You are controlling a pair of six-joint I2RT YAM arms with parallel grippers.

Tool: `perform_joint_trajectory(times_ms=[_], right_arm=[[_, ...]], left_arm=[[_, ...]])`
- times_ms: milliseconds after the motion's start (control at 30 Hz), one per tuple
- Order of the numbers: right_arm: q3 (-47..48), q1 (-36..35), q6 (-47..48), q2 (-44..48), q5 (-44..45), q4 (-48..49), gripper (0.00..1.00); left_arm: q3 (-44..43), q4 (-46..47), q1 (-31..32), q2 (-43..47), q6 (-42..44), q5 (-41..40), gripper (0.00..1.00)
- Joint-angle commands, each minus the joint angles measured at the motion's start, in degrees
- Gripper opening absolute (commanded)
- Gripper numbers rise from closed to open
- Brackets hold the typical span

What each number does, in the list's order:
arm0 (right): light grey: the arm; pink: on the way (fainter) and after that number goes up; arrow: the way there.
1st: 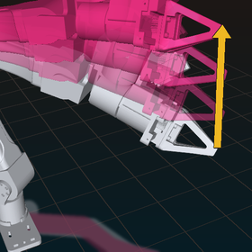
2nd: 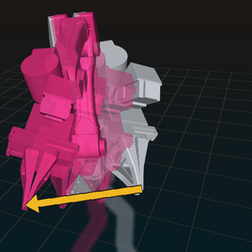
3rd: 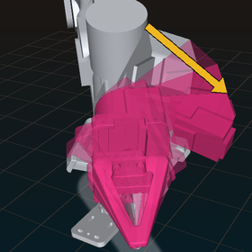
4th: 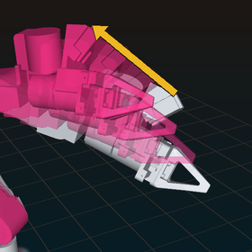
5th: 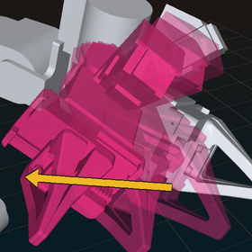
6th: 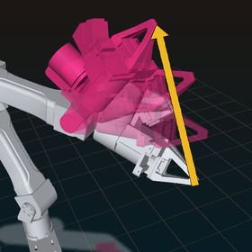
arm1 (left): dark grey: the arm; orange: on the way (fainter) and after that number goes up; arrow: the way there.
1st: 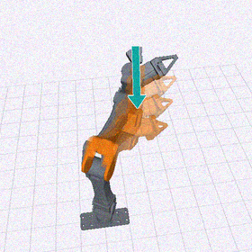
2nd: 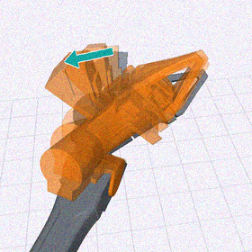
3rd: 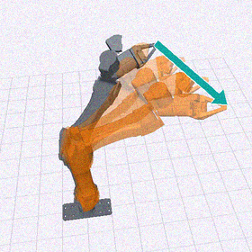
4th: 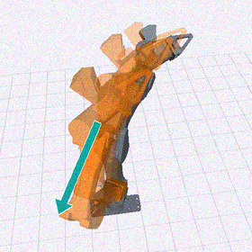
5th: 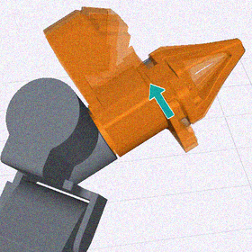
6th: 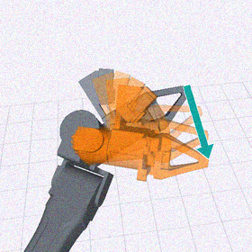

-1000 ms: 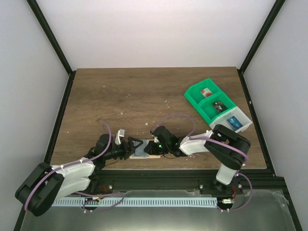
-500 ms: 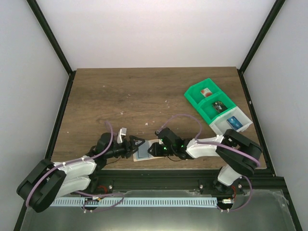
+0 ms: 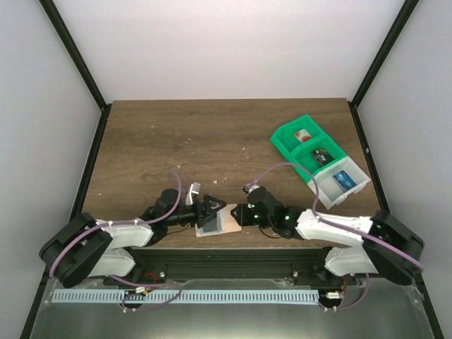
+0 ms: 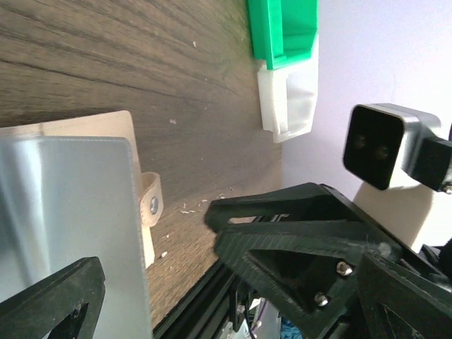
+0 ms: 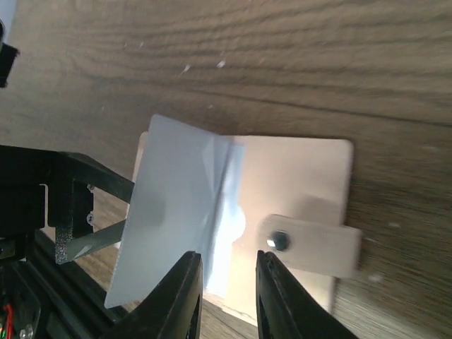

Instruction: Take the credit cards out of the card holder

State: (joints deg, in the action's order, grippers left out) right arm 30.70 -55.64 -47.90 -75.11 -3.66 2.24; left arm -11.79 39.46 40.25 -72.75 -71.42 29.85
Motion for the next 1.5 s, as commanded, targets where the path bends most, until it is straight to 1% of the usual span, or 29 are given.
perform_joint_trajectory(times_ms=[0, 133, 233, 367, 567, 667, 800, 900, 1033, 1067, 1133, 1267, 1367, 1467], right_arm=[[-3.2, 1.6, 1.3, 9.1, 7.3, -6.7, 0.24], [-5.4, 1.8, 1.5, 16.7, 8.4, -6.9, 0.25], [-6.4, 1.8, 1.8, 19.2, 8.3, -6.6, 0.25], [-6.3, 1.8, 2.1, 19.6, 7.2, -6.2, 0.26], [-5.6, 1.8, 3.0, 17.9, 5.0, -4.0, 0.27], [-4.2, 1.8, 3.5, 15.9, 2.1, -3.4, 0.28], [-2.9, 1.8, 3.7, 13.4, -1.4, -1.8, 0.26], [-1.9, 1.7, 3.4, 10.5, -5.7, 0.7, 0.25], [1.7, 0.6, 2.5, 4.5, -8.8, 2.5, 0.25], [4.2, -0.4, 2.2, 0.7, -9.4, 2.1, 0.25], [6.0, -1.0, 2.1, -2.4, -10.2, 1.9, 0.25], [8.1, -1.4, 1.7, -5.8, -11.8, 2.0, 0.25], [9.2, -1.5, 1.6, -8.1, -12.1, 2.1, 0.25], [10.3, -1.6, 1.6, -11.2, -13.2, 2.2, 0.25]], left_arm=[[-3.2, 5.4, 1.6, -4.5, -0.5, -0.7, 0.99], [-4.3, 7.6, 2.4, -7.8, -0.2, -0.1, 0.97], [-5.2, 6.2, 2.3, -7.8, 1.1, -0.1, 0.97], [-5.4, 3.1, 2.3, -5.7, 2.5, -1.0, 0.97], [-5.2, -4.7, 1.5, -0.6, 5.4, -4.3, 0.97], [-3.8, -10.5, -0.6, 3.3, 5.6, -6.2, 0.97], [-0.5, -13.2, -5.1, 8.7, 6.9, -4.9, 0.98], [0.2, -17.8, -7.2, 12.2, 8.8, -4.5, 0.99], [2.2, -19.7, -9.0, 16.3, 9.3, -4.2, 1.0], [2.7, -21.5, -9.6, 18.1, 10.3, -4.5, 1.0], [3.1, -22.8, -9.7, 19.3, 10.9, -4.8, 1.0], [4.8, -22.5, -9.8, 22.8, 11.9, -4.1, 0.99], [4.5, -26.5, -9.8, 26.0, 14.3, -5.2, 0.99], [5.2, -28.7, -9.8, 29.2, 14.9, -6.3, 0.99]])
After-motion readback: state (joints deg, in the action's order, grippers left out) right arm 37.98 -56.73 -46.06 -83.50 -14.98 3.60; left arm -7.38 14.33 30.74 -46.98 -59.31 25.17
